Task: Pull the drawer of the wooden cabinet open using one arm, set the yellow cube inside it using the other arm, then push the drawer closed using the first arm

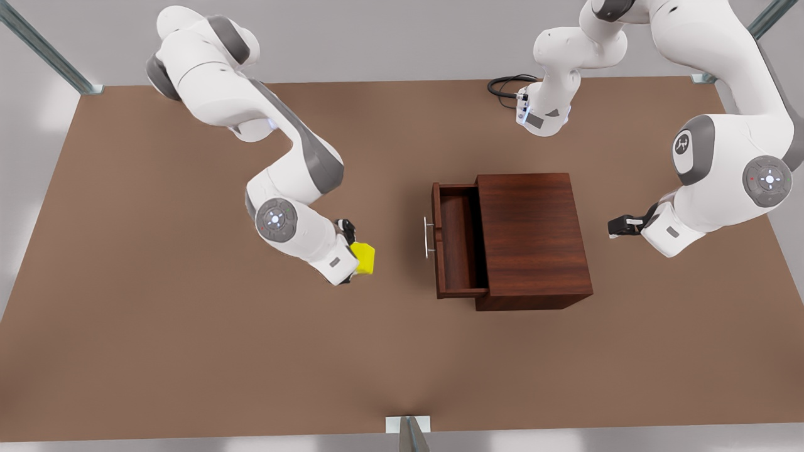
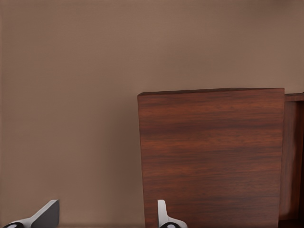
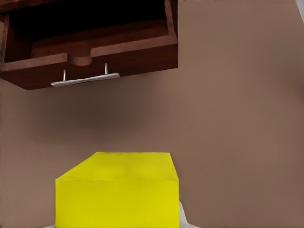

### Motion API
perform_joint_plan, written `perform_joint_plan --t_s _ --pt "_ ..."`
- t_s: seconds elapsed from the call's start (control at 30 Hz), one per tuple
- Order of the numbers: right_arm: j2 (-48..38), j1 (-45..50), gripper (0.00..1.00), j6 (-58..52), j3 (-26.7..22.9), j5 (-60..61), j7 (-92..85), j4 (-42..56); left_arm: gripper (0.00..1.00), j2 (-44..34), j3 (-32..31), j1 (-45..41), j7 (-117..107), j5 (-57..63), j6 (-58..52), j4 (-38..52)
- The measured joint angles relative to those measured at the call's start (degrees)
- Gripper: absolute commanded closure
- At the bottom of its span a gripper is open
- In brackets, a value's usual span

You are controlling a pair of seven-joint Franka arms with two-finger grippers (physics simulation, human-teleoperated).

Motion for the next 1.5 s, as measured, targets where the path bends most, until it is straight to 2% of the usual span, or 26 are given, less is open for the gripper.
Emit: perform_joint_plan --t_s 0.47,0.67,1.07,1.1,1.13,1.17,1.2,1.4,1.5 --pt "5.3 16.1 0.49 1.7 -1.7 0.1 17.0 6.2 0.00 -0.1 0.0 0.1 0.1 0.1 -0.1 0.0" --pt "9.1 23.4 0.50 6.1 -6.1 0.2 21.9 7.5 0.00 0.4 -0.1 0.0 0.1 0.0 0.0 0.1" --pt "13.8 27.4 0.49 13.2 -8.9 0.3 29.0 9.7 0.00 0.6 -0.1 -0.1 0.0 0.2 0.1 0.1" --pt "13.9 27.4 0.47 13.7 -8.9 0.3 29.4 9.7 0.00 0.6 -0.1 -0.1 0.0 0.2 0.1 0.1" --pt "13.9 27.5 0.40 14.1 -8.8 0.3 29.9 9.7 0.00 0.6 -0.1 -0.1 0.0 0.2 0.1 0.1" --pt "14.0 27.5 0.16 14.5 -8.8 0.2 30.4 9.7 0.00 0.6 -0.1 -0.1 0.0 0.2 0.1 0.1" --pt "14.0 27.5 0.00 14.8 -8.8 0.0 30.9 9.7 0.00 0.6 -0.1 -0.1 0.0 0.2 0.1 0.2" --pt "12.4 26.9 0.00 15.2 -9.1 -0.4 33.5 9.6 0.00 0.6 -0.1 -0.1 -0.1 0.2 0.0 0.2" --pt "4.1 14.8 0.00 9.2 -9.5 -0.6 34.4 9.6 0.00 0.6 -0.1 -0.1 -0.1 0.2 0.0 0.9"
